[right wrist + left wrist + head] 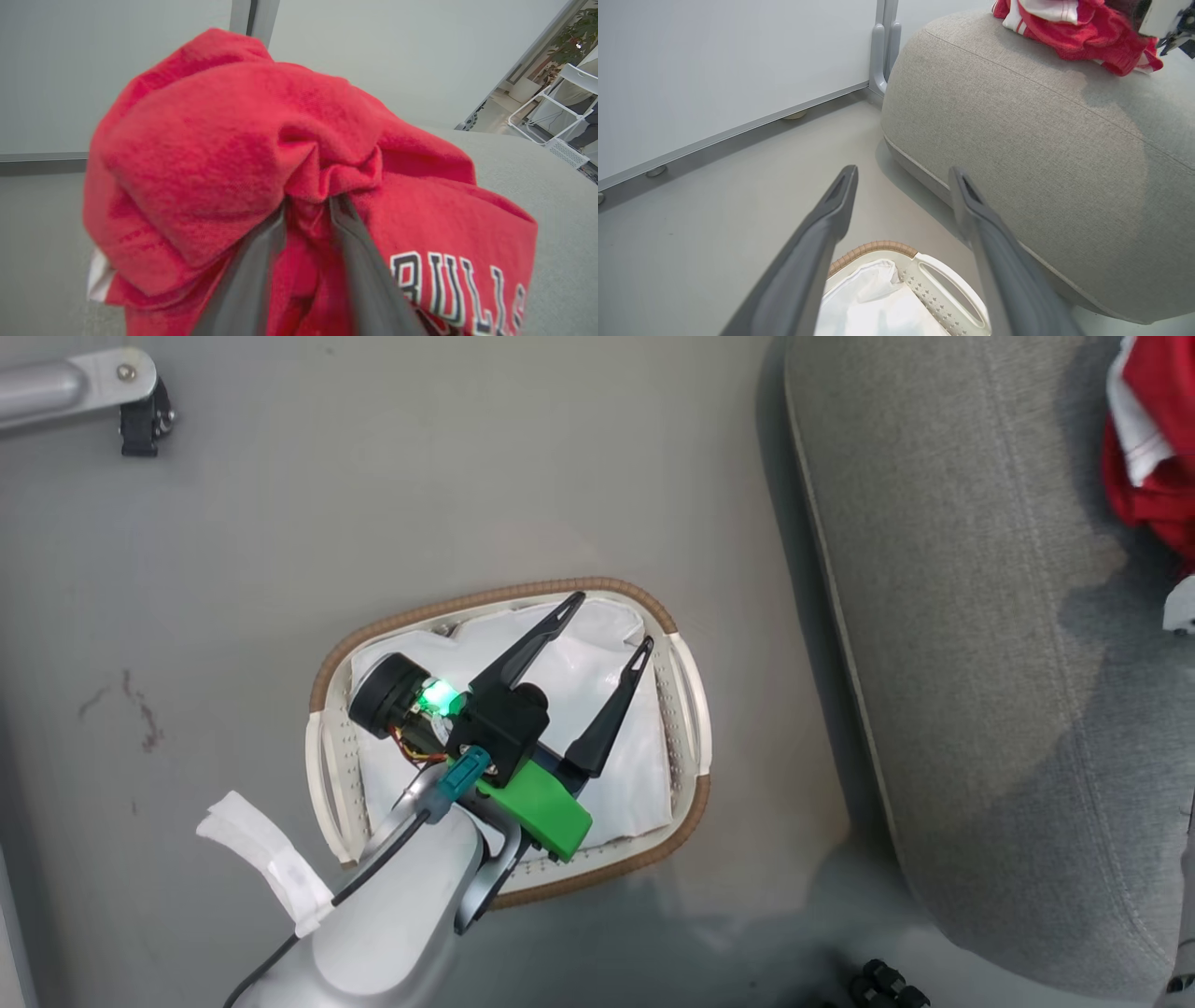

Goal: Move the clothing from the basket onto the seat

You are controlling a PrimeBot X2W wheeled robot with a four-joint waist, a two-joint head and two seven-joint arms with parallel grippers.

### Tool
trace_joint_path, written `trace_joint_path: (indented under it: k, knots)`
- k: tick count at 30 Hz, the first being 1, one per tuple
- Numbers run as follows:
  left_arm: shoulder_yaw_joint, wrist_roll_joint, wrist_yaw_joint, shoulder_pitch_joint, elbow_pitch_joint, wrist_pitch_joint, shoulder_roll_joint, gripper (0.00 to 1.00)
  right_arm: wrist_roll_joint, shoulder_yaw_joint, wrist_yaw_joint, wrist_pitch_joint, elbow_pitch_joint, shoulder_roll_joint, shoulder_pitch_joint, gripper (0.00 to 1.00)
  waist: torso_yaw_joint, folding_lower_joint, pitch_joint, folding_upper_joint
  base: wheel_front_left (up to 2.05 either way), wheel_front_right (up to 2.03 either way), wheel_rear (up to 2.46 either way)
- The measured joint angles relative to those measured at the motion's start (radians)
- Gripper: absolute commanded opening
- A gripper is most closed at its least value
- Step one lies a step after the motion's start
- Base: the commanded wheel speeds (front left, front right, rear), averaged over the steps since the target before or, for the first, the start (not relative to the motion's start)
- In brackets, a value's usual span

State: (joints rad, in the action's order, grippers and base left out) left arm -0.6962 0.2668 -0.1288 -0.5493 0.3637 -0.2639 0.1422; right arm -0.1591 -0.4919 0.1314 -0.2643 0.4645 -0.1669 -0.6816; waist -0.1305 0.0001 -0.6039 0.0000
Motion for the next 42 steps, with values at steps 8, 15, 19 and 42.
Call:
trace_joint_path:
  k: [8, 15, 19, 42]
  knots:
    - [0.033, 0.025, 0.000, 0.043, 0.002, 0.000, -0.018, 1.00, 0.024, 0.026, 0.000, 0.000, -0.044, 0.005, 0.110, 1.00, -0.012, -0.0001, 0.082, 0.0000, 0.00, 0.00, 0.00]
    - [0.100, 0.055, 0.000, 0.105, -0.007, 0.000, -0.037, 1.00, 0.032, 0.071, 0.000, 0.000, -0.101, 0.003, 0.200, 1.00, -0.013, -0.0002, 0.179, 0.0000, 0.00, 0.00, 0.00]
    - [0.159, 0.063, 0.000, 0.141, -0.019, 0.000, -0.057, 1.00, 0.037, 0.103, 0.000, 0.000, -0.122, -0.001, 0.231, 1.00, -0.007, -0.0002, 0.239, 0.0000, 0.00, 0.00, 0.00]
    - [0.595, 0.039, 0.016, 0.456, -0.018, 0.000, -0.091, 1.00, 0.154, 0.405, 0.000, 0.000, -0.102, 0.113, 0.367, 1.00, 0.143, -0.0002, 0.530, 0.0000, 0.00, 0.00, 0.00]
